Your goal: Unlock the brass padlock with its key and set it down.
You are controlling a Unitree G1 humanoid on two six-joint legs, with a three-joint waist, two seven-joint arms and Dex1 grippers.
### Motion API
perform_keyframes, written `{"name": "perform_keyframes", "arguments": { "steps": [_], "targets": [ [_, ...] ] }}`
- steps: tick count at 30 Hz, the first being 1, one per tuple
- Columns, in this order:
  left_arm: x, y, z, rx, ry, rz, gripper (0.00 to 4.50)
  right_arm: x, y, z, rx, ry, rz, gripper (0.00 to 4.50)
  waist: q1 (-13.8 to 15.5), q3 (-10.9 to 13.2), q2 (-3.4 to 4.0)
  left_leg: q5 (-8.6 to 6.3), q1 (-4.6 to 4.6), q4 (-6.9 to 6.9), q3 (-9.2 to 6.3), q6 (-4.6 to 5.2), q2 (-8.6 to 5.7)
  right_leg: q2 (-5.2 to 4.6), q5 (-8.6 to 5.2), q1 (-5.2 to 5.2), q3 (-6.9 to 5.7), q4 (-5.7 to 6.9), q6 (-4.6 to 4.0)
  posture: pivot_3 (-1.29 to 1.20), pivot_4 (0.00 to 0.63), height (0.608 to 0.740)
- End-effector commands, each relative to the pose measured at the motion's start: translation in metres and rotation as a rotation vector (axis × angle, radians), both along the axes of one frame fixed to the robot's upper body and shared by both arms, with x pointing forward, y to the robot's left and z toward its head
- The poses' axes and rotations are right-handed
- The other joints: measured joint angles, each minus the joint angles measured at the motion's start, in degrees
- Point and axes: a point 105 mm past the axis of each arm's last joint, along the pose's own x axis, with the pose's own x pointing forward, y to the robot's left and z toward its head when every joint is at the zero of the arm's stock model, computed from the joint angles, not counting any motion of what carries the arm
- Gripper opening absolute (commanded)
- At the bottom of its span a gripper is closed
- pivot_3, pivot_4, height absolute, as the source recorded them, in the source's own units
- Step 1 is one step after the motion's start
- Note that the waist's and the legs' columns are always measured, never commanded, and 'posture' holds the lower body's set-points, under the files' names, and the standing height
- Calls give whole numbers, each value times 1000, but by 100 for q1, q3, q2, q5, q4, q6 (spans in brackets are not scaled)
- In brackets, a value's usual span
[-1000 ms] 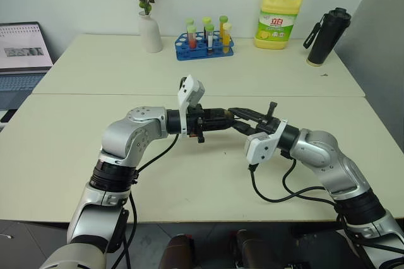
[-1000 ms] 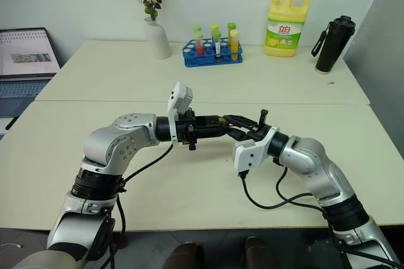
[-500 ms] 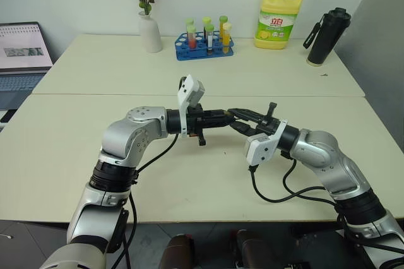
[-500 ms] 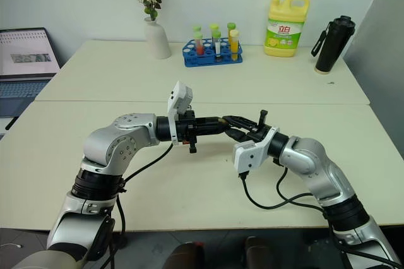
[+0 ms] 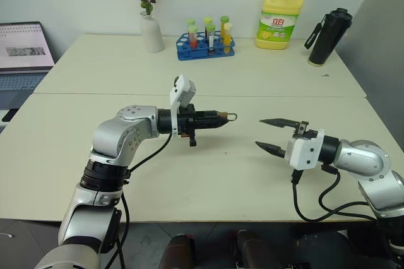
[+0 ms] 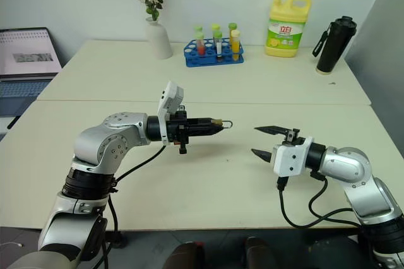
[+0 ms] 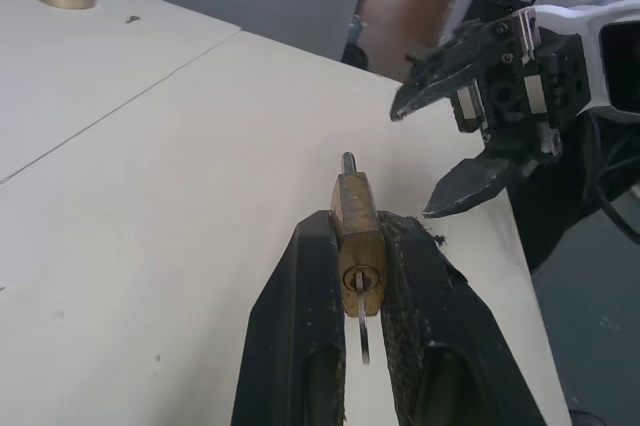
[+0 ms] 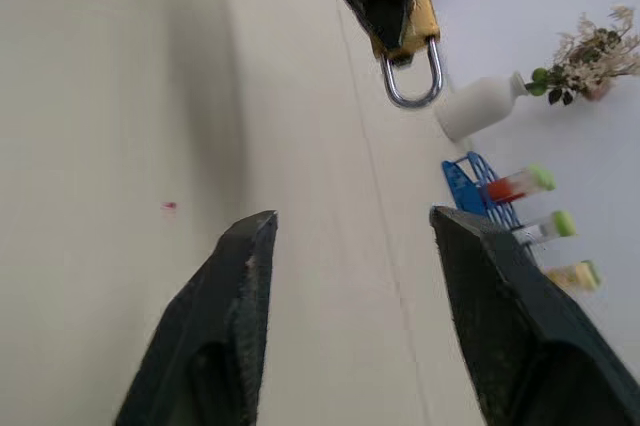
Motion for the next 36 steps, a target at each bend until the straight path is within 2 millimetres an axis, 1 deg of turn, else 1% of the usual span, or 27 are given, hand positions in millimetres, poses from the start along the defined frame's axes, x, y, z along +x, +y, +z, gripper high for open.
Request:
{"name": "perform_keyframes", "arguments": {
  "steps": [1,2,4,5,11,14,17,25,29,36],
  "targets": [
    [-4,0,18,-72,4,-71,185,-12,15,23,79,31,65,1193,-2,0,0,0,1,0,0,0,0,2,0,0,-1,0,0,0,150,740],
    [-3,2,20,-92,26,-83,185,-14,20,26,99,49,78,916,0,0,0,0,2,0,-2,0,0,3,0,0,-2,1,1,0,150,740],
    [-3,3,23,-112,48,-94,185,-15,24,30,117,68,88,108,4,0,0,0,1,0,-6,-1,1,6,-1,0,-3,2,3,0,150,740],
    [-3,4,22,-104,49,-100,185,-15,26,32,126,78,90,3,12,0,0,0,0,0,-7,0,0,6,-2,0,-4,2,3,0,150,740],
    [-6,6,18,-64,49,-152,185,-16,35,41,162,117,113,0,20,0,0,0,-5,1,0,0,-4,-1,-1,-1,-5,-4,1,0,150,740],
    [-15,2,13,-33,33,-196,185,-11,40,44,174,122,122,0,20,0,0,0,-4,1,-2,0,-3,-1,-1,-1,-5,-3,1,0,150,740],
    [-19,1,12,-29,28,-211,185,-7,45,45,174,123,131,0,17,0,0,0,-4,0,-3,0,-1,0,-1,-2,-5,-3,1,0,150,740],
    [-23,0,13,-27,19,-219,185,-2,49,37,128,122,152,0,19,0,0,0,-5,0,-4,0,-2,0,-1,-2,-5,-3,1,0,150,740],
    [-27,2,11,-18,17,-232,185,2,46,36,134,132,144,0,18,0,0,0,-5,0,-3,0,-1,0,-1,-2,-4,-3,1,0,150,740],
    [-32,4,8,-2,-5,-255,185,0,42,25,61,152,185,0,18,0,0,0,-5,0,-3,0,-1,0,-1,-3,-5,-3,1,0,150,740]
  ]
}}
